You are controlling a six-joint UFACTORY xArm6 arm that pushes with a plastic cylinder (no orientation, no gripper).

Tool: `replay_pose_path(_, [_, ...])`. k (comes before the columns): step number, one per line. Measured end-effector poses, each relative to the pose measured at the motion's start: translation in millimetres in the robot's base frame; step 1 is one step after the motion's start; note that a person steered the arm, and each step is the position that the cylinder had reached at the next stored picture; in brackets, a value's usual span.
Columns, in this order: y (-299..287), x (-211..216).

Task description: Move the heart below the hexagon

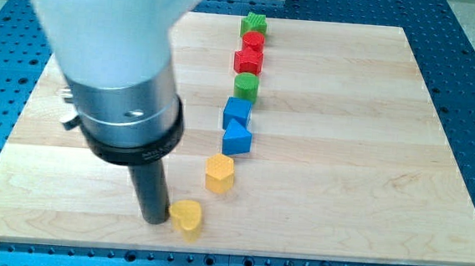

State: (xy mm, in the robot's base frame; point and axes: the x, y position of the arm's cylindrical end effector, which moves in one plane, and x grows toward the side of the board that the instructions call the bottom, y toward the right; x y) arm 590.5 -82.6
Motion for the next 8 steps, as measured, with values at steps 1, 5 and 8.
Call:
replay_pose_path(1, [-34, 23])
replay_pose_path(5, [172, -1])
replay_pose_path(8, [116, 7])
